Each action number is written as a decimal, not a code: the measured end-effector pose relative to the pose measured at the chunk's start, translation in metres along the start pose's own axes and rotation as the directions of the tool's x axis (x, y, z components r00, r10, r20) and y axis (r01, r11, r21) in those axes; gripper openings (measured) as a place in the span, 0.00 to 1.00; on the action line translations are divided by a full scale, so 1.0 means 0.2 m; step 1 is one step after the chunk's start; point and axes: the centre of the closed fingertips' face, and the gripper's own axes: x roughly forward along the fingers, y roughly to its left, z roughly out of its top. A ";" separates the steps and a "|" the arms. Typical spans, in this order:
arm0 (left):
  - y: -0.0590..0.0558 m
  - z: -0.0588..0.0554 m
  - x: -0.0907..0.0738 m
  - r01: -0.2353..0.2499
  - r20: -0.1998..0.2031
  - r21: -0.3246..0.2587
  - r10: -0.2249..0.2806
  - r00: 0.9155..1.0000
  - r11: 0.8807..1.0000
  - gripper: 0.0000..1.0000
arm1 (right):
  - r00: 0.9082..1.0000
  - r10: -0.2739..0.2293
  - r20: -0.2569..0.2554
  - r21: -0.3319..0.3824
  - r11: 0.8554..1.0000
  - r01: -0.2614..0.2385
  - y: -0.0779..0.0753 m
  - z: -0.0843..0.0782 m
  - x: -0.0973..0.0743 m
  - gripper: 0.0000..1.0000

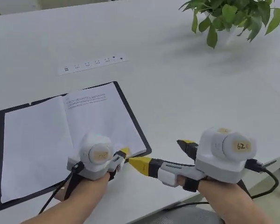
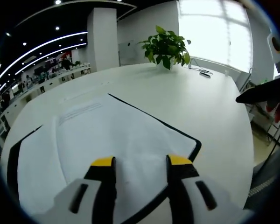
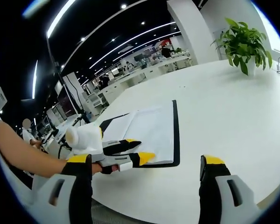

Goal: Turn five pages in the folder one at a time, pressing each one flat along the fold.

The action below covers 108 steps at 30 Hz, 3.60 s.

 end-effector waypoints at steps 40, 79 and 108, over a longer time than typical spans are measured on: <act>0.14 0.01 0.01 -0.053 0.039 -0.250 0.064 0.997 0.967 0.00 | 0.993 0.112 -0.032 0.015 0.994 -0.112 0.07 0.04 0.25 0.74; 0.13 0.00 0.02 -0.043 0.059 -0.234 0.058 0.997 0.971 0.00 | 0.980 0.116 -0.160 0.139 0.986 -0.094 -0.08 -0.13 0.50 0.52; 0.13 0.02 0.01 -0.017 0.042 -0.277 0.029 0.999 0.961 0.03 | 0.992 0.000 -0.129 0.304 0.952 0.040 -0.22 -0.16 0.46 0.00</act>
